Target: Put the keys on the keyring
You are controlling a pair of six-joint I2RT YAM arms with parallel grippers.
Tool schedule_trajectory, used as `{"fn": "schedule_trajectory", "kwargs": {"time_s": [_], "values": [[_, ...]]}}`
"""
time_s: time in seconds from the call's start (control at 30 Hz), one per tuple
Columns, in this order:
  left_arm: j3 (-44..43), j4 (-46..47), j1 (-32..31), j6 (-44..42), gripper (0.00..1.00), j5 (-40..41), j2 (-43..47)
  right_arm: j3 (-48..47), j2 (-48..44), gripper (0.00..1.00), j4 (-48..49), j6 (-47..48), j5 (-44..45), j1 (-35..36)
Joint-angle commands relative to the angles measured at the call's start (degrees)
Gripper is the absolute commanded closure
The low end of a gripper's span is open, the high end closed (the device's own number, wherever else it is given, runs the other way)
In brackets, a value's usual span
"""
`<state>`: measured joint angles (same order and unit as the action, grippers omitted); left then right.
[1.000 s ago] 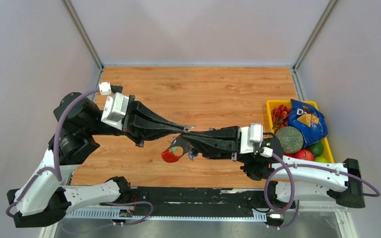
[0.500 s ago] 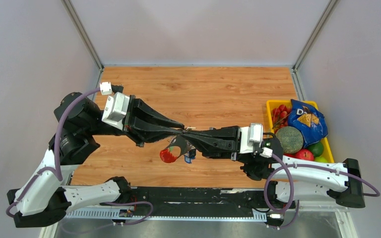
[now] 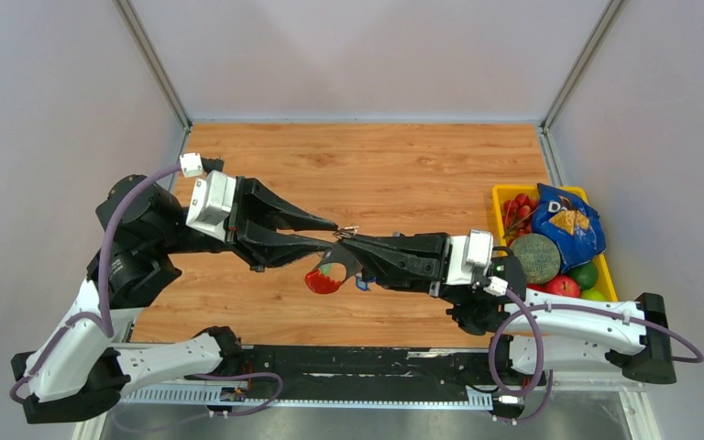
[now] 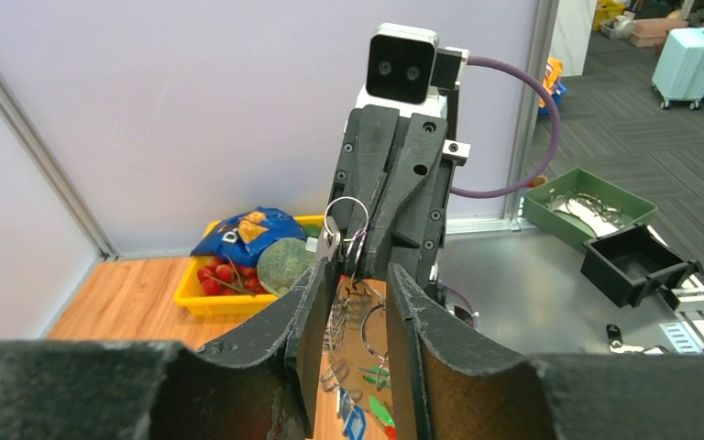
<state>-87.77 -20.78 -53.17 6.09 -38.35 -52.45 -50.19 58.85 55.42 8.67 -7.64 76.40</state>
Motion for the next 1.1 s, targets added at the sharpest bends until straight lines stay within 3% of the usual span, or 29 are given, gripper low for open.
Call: {"fn": "schedule_trajectory", "kwargs": {"time_s": [0.0,0.23,0.6,0.77,1.07], "values": [[0.31,0.26,-0.21,0.51,0.61,1.05,0.75,-0.45,-1.11,1.0,4.39,1.44,2.14,0.34],[0.11,0.95,-0.27,0.8,0.56,1.54,1.34,1.13,-1.02,1.0,7.73,0.92,1.3,0.42],[-0.78,3.92,-0.19,2.89,0.55,-1.93,1.06,6.2,-0.44,1.0,22.5,-0.05,-4.86,0.41],[-1.59,5.22,-0.24,4.11,0.62,-4.75,-0.57,5.11,0.68,1.0,21.89,-0.24,-5.05,0.39],[-2.12,6.86,-0.23,4.37,0.63,-6.95,-2.99,2.89,2.0,1.0,18.35,0.21,-4.5,0.42]]}}
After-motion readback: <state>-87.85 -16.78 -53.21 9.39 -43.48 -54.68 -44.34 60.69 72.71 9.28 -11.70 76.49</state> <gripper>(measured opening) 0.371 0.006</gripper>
